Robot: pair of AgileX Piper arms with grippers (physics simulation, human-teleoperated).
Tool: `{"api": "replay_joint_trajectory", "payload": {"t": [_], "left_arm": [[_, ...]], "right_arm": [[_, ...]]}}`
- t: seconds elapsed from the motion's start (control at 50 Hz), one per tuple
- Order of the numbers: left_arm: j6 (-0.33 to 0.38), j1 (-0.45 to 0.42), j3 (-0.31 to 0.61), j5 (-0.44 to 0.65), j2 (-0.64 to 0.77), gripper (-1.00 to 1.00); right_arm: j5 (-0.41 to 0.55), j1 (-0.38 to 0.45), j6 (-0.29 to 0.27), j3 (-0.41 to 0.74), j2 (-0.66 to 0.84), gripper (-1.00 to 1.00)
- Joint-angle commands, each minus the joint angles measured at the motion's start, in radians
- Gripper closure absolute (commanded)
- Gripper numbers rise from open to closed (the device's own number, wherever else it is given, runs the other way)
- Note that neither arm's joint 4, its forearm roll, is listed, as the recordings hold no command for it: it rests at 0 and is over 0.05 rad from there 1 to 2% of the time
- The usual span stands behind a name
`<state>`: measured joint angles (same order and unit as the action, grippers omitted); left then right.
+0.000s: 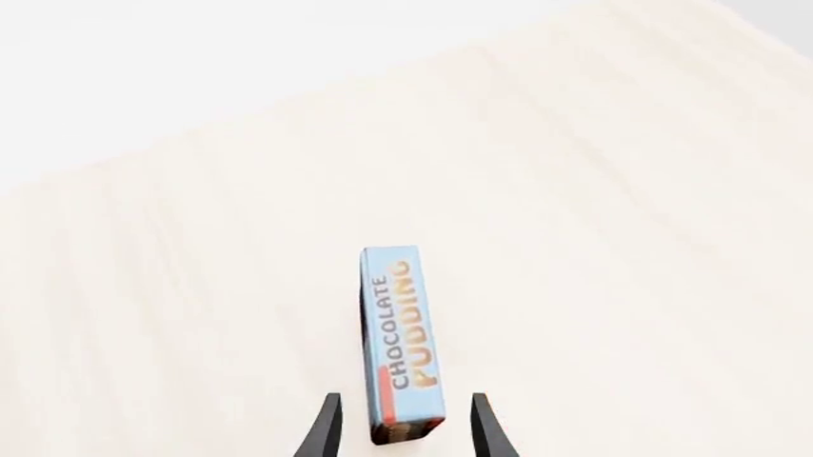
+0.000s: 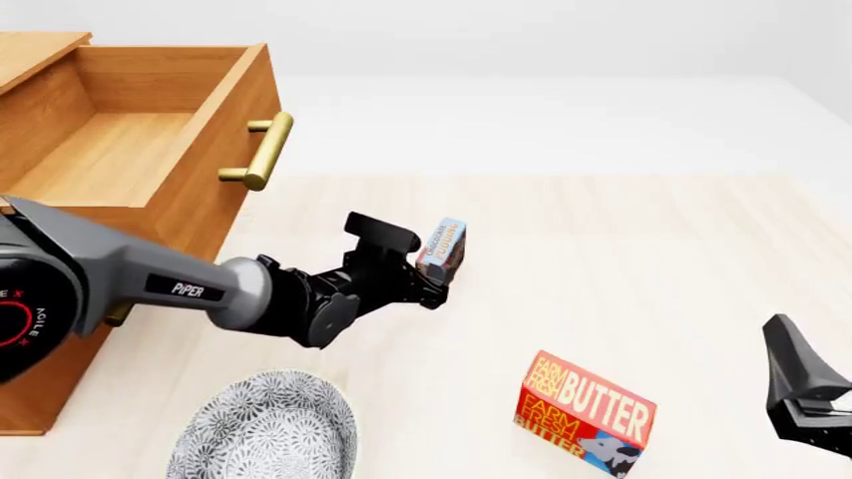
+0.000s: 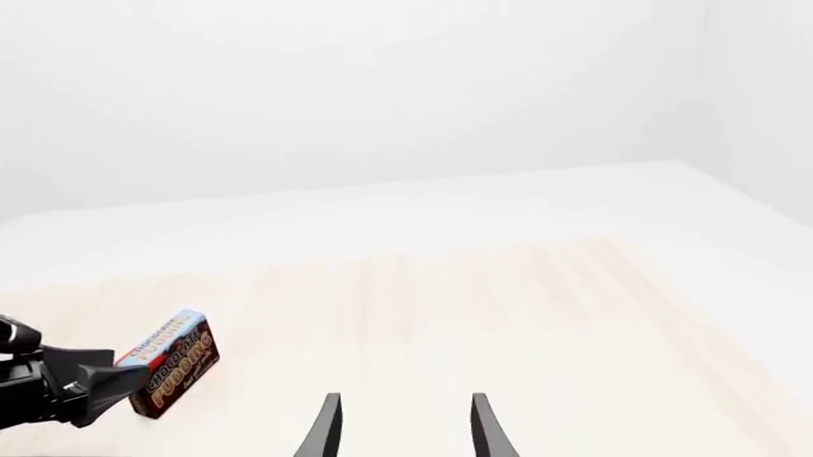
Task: Put the chocolate pudding in the top drawer of the cabinet and close it.
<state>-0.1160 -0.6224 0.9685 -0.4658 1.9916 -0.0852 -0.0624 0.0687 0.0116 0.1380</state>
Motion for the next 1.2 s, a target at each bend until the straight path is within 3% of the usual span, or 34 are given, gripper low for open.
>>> {"api": "replay_joint_trajectory", "payload": {"t": [0.02,1.0,1.02,1.2], "left_arm": [[-0.003,0.005,0.012,0.000,0.016,-1.00],[-0.029,-0.017,0.049,-0.022,0.077,-1.00],[-0.025,-0.015,0.051,-0.021,0.075,1.00],[-0.008,-0.017,0.044,-0.017,0.056,1.00]], "right_arm": [[-0.005,0.001,0.001,-0.001,0.008,-1.00],[-0.009,-0.005,0.009,0.000,0.017,-1.00],[-0.010,-0.005,0.009,0.001,0.018,-1.00],[-0.012,-0.003,0.007,0.000,0.019,-1.00]]}}
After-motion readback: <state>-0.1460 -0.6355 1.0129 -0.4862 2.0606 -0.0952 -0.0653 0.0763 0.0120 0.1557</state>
